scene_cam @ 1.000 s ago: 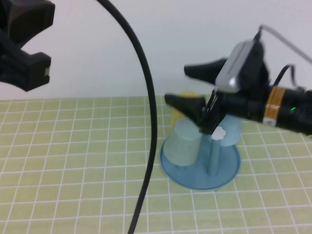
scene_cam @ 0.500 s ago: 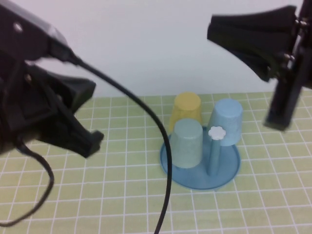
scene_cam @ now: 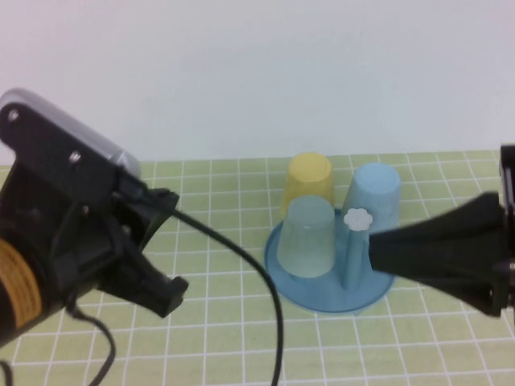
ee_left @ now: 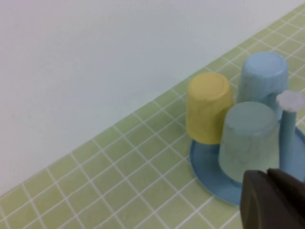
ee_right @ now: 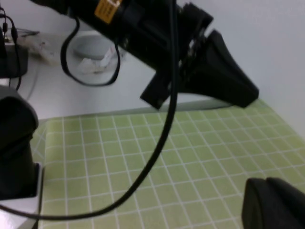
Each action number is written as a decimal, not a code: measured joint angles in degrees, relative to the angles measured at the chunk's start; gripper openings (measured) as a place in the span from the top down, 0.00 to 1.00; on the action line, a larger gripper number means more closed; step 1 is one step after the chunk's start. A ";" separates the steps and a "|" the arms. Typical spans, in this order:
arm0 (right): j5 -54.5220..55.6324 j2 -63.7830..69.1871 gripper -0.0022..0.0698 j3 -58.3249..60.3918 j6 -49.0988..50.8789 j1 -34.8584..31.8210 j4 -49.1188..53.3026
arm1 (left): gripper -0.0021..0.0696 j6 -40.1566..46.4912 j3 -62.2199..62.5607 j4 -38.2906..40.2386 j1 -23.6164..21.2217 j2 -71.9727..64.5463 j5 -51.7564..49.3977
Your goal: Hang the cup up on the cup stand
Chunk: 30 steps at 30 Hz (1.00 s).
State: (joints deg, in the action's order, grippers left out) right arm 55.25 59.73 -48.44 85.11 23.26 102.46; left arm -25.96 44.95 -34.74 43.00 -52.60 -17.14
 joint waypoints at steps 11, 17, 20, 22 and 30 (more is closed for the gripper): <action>-4.15 -3.95 0.97 8.32 0.41 0.00 0.33 | 0.97 -9.66 -9.08 -8.54 -0.13 11.28 -0.87; -7.24 -6.79 0.97 14.17 0.41 0.00 0.33 | 0.97 -9.80 -10.39 -7.43 -1.22 16.33 -3.46; -10.62 -8.47 0.97 17.25 0.41 0.00 0.33 | 0.97 -9.80 -10.39 -4.69 -3.36 19.67 -5.89; -14.37 -9.48 0.97 18.70 0.41 0.00 0.33 | 0.97 -9.80 -10.49 -2.48 -6.21 21.98 -6.78; -25.80 -10.73 0.97 18.96 0.41 0.00 -9.49 | 0.97 -10.21 -10.49 -2.36 -23.07 28.67 -6.82</action>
State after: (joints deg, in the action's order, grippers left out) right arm 29.46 48.99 -29.48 85.52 23.26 92.96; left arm -36.17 34.45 -37.10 19.93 -23.93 -23.96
